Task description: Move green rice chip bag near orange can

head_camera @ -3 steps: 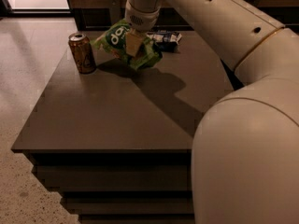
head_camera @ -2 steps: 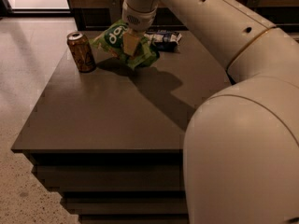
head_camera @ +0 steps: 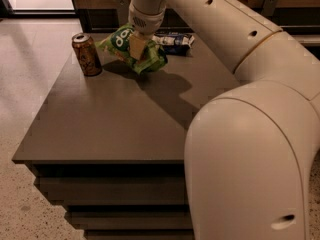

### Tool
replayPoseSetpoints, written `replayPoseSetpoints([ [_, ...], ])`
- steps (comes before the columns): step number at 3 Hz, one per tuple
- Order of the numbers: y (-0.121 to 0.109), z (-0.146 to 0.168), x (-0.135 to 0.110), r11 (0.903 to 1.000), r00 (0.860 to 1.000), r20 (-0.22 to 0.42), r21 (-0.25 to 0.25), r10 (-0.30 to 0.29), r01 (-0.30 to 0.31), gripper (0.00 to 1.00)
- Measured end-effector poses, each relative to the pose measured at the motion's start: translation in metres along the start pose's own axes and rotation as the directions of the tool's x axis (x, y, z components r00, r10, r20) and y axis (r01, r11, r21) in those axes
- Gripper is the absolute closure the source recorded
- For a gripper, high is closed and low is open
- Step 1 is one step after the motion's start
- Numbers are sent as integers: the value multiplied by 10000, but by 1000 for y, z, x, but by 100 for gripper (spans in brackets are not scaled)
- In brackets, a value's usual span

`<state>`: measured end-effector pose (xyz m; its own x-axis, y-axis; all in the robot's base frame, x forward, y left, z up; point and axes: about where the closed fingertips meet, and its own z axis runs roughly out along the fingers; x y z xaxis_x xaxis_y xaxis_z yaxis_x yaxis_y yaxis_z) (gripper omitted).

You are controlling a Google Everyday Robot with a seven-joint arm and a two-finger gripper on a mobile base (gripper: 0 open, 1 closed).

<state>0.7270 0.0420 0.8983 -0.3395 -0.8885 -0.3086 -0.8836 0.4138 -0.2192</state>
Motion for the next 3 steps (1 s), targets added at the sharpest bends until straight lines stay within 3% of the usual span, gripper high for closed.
replayPoseSetpoints([
  [1,0,3,-4,9998,9998,103,-65,161,-161,83],
  [3,3,5,-7,9991,9990,209,-151,389,-386,36],
])
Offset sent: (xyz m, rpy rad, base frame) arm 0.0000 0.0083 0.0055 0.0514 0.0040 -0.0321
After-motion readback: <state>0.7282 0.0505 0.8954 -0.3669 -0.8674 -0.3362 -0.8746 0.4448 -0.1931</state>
